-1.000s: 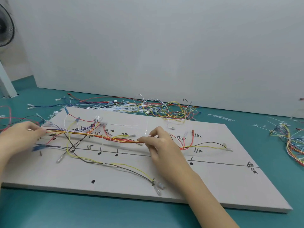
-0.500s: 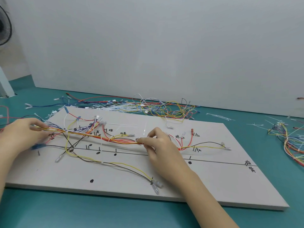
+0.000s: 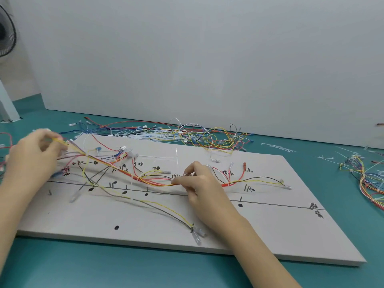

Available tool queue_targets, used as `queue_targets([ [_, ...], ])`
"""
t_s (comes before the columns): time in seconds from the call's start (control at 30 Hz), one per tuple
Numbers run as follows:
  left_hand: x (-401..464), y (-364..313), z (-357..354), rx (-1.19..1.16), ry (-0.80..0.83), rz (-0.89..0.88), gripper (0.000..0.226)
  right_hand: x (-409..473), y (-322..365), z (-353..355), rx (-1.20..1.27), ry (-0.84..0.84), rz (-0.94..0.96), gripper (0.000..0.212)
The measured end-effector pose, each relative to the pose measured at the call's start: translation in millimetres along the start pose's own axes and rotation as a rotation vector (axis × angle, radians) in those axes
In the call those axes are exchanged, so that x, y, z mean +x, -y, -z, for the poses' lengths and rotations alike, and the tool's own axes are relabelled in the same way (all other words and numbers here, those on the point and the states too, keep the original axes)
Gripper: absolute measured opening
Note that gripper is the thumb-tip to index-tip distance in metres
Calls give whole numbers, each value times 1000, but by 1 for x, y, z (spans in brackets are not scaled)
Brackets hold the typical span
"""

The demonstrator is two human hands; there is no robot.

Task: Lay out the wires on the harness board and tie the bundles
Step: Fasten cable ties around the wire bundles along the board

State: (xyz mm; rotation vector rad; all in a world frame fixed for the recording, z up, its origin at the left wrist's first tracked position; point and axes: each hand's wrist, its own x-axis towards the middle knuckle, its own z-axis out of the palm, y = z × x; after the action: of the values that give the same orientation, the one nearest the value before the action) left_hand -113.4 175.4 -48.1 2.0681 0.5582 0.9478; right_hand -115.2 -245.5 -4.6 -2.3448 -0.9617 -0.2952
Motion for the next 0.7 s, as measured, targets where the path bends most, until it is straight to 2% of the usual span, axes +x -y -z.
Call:
queue_targets([
  [0.13, -28, -75, 1, -507, 0, 119, 18, 2, -4, 1, 53, -260, 32, 38],
  [0.2, -43, -97, 4, -627, 79, 136, 26, 3, -6, 3, 84, -429, 22, 36],
  [0.33, -61, -115, 5, -946, 333, 227, 17, 4, -6, 13, 256, -619, 27, 26],
  [0.4, -69, -124, 4, -1076, 433, 270, 25, 3, -5, 19, 388, -606, 20, 27],
  [0.47, -77, -137, -4, -1062, 423, 297, 57, 1, -3, 24, 446, -543, 3, 29],
  [0.53, -84, -152, -22, -1004, 342, 318, 83, -2, 0, 26, 407, -457, 17, 26],
  [0.57, -88, -159, -31, -997, 287, 325, 87, -3, 3, 27, 356, -419, 37, 22],
  [0.63, -95, -173, -50, -1020, 194, 322, 80, -6, 7, 26, 231, -361, 66, 16],
  [0.7, -102, -190, -63, -1022, 178, 284, 67, -7, 11, 24, 134, -301, 25, 35],
])
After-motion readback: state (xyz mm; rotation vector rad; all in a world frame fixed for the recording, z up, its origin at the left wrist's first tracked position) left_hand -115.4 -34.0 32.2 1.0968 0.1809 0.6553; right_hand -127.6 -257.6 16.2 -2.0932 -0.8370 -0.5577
